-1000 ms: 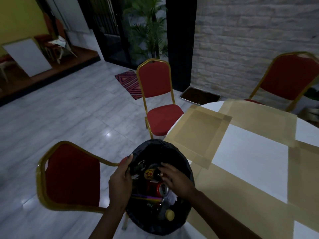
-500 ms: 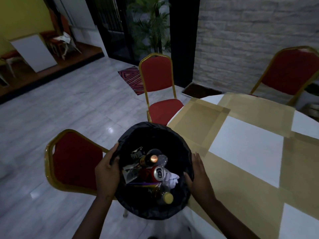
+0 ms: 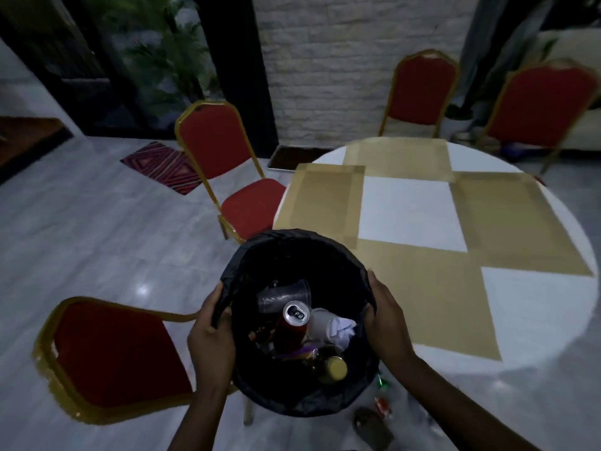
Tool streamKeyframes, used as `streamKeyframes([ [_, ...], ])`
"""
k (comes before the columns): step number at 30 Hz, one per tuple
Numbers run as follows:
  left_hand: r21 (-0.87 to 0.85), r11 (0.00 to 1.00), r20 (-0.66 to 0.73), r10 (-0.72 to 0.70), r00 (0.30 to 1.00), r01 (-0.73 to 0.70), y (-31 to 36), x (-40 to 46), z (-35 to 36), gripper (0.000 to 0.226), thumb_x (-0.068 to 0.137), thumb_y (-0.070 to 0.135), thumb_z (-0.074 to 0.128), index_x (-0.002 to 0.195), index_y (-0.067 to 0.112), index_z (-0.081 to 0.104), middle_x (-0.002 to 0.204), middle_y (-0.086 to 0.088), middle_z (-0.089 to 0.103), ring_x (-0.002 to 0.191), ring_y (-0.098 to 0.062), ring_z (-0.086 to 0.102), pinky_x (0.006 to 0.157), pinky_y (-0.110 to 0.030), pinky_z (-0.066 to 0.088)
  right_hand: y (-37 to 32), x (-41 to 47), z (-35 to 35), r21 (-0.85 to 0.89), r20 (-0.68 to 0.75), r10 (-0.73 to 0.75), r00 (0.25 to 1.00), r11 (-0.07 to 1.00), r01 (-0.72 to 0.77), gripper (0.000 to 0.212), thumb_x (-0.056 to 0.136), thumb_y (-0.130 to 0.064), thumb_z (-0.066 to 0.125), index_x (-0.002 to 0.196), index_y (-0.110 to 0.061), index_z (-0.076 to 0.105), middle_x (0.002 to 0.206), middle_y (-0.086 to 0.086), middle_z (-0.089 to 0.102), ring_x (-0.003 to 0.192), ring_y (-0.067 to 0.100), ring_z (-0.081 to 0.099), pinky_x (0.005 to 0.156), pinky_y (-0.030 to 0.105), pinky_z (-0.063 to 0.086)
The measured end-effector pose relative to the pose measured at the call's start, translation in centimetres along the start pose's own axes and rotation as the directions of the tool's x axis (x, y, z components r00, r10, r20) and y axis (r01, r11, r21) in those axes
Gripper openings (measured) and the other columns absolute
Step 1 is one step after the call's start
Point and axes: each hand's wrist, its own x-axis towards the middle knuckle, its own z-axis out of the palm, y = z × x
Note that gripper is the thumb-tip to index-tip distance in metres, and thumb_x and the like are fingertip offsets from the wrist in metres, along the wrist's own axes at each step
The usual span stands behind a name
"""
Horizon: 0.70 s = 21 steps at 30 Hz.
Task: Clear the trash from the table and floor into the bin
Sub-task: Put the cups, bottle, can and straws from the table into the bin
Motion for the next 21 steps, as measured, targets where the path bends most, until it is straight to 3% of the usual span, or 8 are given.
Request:
streamKeyframes([
  [4,0.016,0.998,0.175,0.054,0.983,-0.058,0.2,0.7,-0.8,0.042,0.094,0.016,0.054,0.134,0.031,0.053,0.128,0.017,0.056,0.115,-0.001,0.052,0.095,-0.024,0.043,-1.8,-4.0,-0.6,-0.035,-0.145,0.112,0.983,0.992,-0.118,0.053,0.093,-0.002,0.044,0.145,-0.009,0.032,0.132,-0.006,0.041,0.121,0.007,0.039,0.094,-0.001,0.023],
  [8,0.032,0.996,0.32,0.067,0.945,-0.081,0.6,-0.4,0.4,0.043,0.093,0.01,0.053,0.133,0.029,0.054,0.123,0.018,0.055,0.11,-0.005,0.053,0.086,-0.017,0.04,-2.5,-9.2,-2.6,-0.078,-0.252,0.234,0.939,0.962,-0.26,0.056,0.093,0.003,0.045,0.145,-0.012,0.031,0.131,-0.009,0.04,0.12,0.004,0.037,0.093,0.0,0.023],
  [11,-0.006,0.993,0.443,0.105,0.89,-0.114,0.3,-1.8,2.4,0.045,0.092,0.011,0.054,0.132,0.032,0.054,0.126,0.012,0.06,0.112,-0.01,0.057,0.091,-0.029,0.047,-2.7,-12.4,-4.9,-0.136,-0.354,0.249,0.902,0.94,-0.312,0.06,0.088,0.01,0.046,0.143,-0.008,0.035,0.131,-0.006,0.043,0.12,0.007,0.039,0.094,-0.001,0.023],
  [14,-0.029,0.992,0.551,0.12,0.826,-0.125,0.2,-3.6,5.0,0.046,0.092,0.012,0.054,0.132,0.034,0.054,0.127,0.013,0.061,0.113,-0.008,0.057,0.095,-0.036,0.049,-2.4,-15.4,-7.6,-0.162,-0.462,0.295,0.837,0.899,-0.407,0.06,0.085,0.015,0.047,0.14,-0.007,0.038,0.126,-0.002,0.048,0.116,0.007,0.04,0.093,-0.002,0.022],
  [18,-0.077,0.989,0.686,0.143,0.713,-0.124,0.9,-7.0,8.3,0.042,0.094,0.015,0.055,0.132,0.032,0.054,0.129,0.015,0.057,0.118,-0.006,0.052,0.094,-0.024,0.043,-2.1,-20.2,-10.5,-0.139,-0.592,0.355,0.724,0.84,-0.525,0.063,0.084,0.015,0.046,0.141,-0.01,0.038,0.127,-0.006,0.045,0.118,0.005,0.039,0.094,0.003,0.025],
  [21,-0.116,0.986,0.773,0.165,0.612,-0.12,1.4,-10.0,11.5,0.042,0.094,0.013,0.054,0.132,0.03,0.055,0.127,0.017,0.056,0.117,-0.004,0.052,0.096,-0.023,0.042,-2.0,-23.9,-12.4,-0.089,-0.697,0.379,0.608,0.796,-0.599,0.061,0.087,0.011,0.044,0.142,-0.013,0.037,0.126,-0.009,0.043,0.119,0.003,0.038,0.097,0.012,0.028],
])
